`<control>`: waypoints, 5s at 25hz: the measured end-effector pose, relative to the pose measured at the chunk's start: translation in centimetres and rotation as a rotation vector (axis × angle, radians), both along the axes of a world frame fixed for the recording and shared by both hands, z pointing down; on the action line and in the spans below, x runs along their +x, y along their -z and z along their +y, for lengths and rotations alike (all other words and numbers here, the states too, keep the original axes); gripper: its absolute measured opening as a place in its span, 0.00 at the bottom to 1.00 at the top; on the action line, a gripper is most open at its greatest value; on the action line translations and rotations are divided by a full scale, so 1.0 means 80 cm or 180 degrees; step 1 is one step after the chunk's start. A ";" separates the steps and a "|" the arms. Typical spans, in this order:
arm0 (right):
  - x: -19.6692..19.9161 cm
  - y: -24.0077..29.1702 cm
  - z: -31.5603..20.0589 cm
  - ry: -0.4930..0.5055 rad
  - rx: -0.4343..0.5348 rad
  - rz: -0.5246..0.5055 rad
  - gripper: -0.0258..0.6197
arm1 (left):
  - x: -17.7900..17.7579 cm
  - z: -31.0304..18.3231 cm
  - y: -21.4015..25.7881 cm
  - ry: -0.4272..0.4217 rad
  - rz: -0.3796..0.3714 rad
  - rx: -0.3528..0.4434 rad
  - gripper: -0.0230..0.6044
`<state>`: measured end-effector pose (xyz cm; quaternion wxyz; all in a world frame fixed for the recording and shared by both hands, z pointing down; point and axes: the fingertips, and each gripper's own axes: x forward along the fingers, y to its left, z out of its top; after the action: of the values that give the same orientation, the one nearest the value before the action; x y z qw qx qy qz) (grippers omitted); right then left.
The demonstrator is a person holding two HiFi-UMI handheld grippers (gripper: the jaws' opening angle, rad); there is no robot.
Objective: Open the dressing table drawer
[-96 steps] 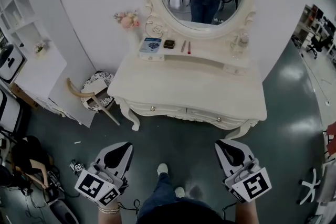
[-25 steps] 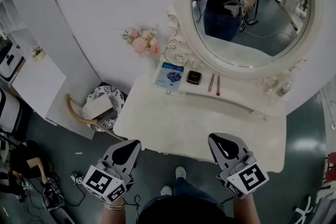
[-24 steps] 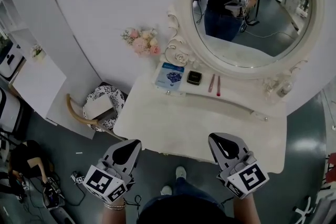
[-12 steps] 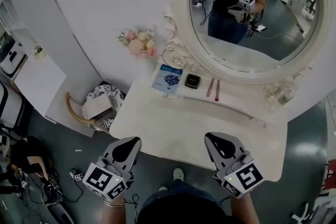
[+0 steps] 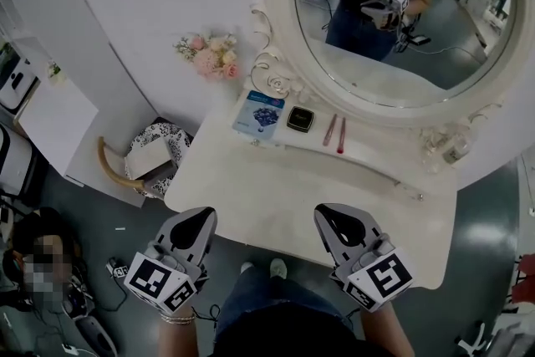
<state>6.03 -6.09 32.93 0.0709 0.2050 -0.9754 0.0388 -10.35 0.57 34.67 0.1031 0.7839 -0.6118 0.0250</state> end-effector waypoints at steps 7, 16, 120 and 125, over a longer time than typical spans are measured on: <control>-0.011 -0.010 -0.010 0.0022 -0.0077 0.0007 0.07 | -0.002 -0.015 -0.004 -0.0017 -0.0015 -0.0027 0.06; -0.034 -0.024 -0.040 -0.0055 -0.0254 0.0005 0.07 | -0.015 -0.057 -0.024 -0.0239 0.0049 -0.0138 0.06; -0.164 -0.182 -0.170 -0.1031 -0.0992 0.0565 0.07 | -0.040 -0.297 -0.283 -0.1586 -0.0149 -0.1352 0.18; -0.163 -0.178 -0.168 -0.1048 -0.0959 0.0562 0.07 | -0.039 -0.288 -0.284 -0.1613 -0.0134 -0.1365 0.18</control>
<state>-7.02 -19.55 47.21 0.1784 0.3509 -0.9021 0.1769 -13.48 -22.45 57.37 0.2436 0.8708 -0.3802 0.1943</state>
